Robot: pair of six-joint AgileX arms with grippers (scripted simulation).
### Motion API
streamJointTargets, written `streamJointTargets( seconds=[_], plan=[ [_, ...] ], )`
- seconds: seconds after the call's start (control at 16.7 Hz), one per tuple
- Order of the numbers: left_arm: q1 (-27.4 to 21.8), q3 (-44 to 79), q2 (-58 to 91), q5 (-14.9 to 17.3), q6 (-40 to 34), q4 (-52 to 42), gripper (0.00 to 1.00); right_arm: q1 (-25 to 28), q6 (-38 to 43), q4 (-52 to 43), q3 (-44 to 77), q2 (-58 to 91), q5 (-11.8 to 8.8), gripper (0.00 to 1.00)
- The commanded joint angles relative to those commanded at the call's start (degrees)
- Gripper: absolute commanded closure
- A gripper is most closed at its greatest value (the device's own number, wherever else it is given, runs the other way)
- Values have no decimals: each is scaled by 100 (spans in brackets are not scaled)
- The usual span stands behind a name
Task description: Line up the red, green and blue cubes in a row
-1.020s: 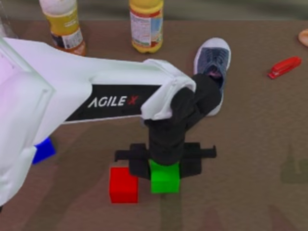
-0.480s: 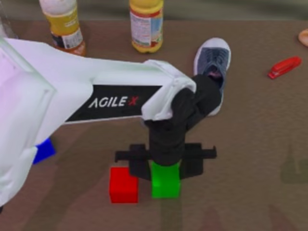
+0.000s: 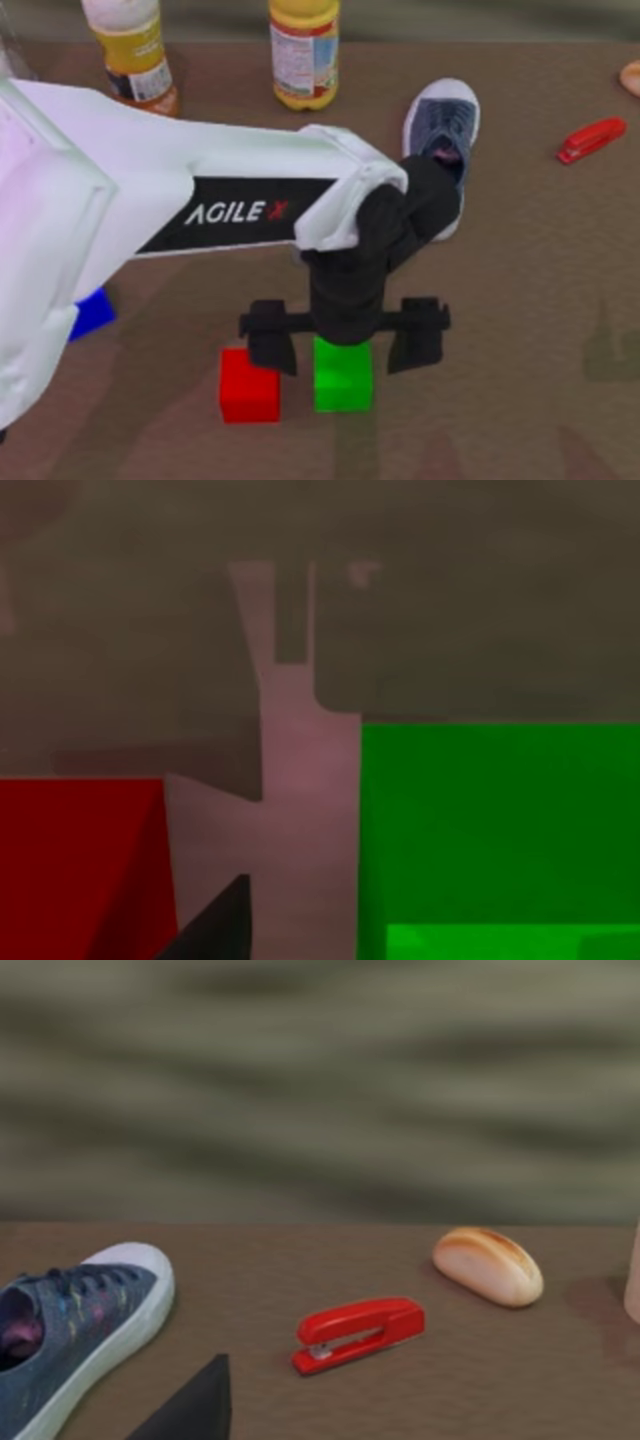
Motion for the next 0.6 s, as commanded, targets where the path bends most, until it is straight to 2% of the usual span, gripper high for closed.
streamJointTargets(
  seconds=[0.36, 0.6],
  plan=[
    [10, 91, -27, -2, -4, -98, 0, 0, 0, 0, 0, 0, 0, 0],
    [77, 629, -262, -2, -31, -952, 0, 0, 0, 0, 0, 0, 0, 0]
  ],
)
